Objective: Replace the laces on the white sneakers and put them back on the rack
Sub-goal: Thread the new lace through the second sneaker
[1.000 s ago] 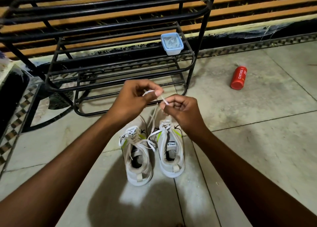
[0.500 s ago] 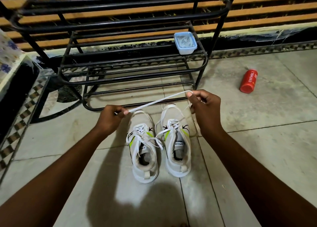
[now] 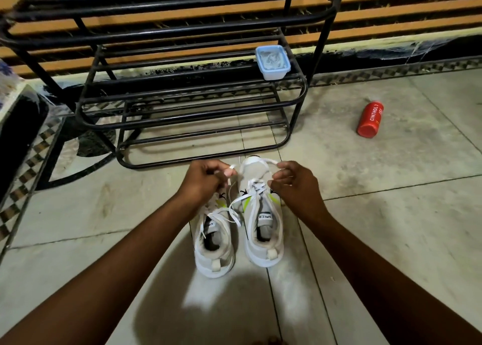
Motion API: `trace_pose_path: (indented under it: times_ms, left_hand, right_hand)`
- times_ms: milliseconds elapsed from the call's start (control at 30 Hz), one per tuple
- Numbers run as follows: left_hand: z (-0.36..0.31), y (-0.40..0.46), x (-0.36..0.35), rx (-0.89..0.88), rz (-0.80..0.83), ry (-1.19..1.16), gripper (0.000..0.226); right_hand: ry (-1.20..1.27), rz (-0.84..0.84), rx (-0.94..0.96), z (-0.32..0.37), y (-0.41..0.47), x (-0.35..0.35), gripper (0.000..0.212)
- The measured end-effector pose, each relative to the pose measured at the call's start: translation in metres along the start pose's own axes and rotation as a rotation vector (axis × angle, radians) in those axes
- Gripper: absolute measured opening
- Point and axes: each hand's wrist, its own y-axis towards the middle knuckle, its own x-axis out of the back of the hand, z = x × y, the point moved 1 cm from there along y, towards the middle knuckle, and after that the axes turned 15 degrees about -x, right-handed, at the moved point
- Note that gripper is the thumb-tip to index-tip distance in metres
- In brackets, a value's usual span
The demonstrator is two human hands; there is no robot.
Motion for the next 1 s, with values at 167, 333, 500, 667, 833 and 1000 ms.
trace_pose_path:
  times_ms: [167, 333, 500, 667, 833, 1000]
  left_hand:
    - [-0.014, -0.003, -0.041, 0.142, -0.029, -0.265, 0.009]
    - [-0.008, -0.005, -0.059, 0.207, -0.035, -0.169, 0.007]
    - [0.005, -0.008, -0.067, 0.211, -0.022, -0.084, 0.01]
    - [0.012, -0.011, -0.075, 0.179, -0.022, -0.013, 0.007]
    - [0.014, -0.012, -0.081, 0.092, -0.013, 0.145, 0.011]
    - [0.014, -0.01, -0.086, 0.046, -0.038, 0.24, 0.012]
  right_hand:
    - [-0.172, 0.058, 0.113, -0.018, -0.009, -0.001, 0.031]
    - [-0.221, 0.039, 0.246, -0.026, -0.015, -0.004, 0.036]
    - [-0.061, -0.074, 0.028, -0.033, -0.018, -0.002, 0.02]
    - [0.342, 0.042, -0.231, -0.045, -0.018, -0.001, 0.026]
    - [0.449, 0.108, -0.261, -0.045, -0.018, 0.0, 0.024]
    - [0.49, 0.116, -0.266, -0.047, -0.018, -0.001, 0.023]
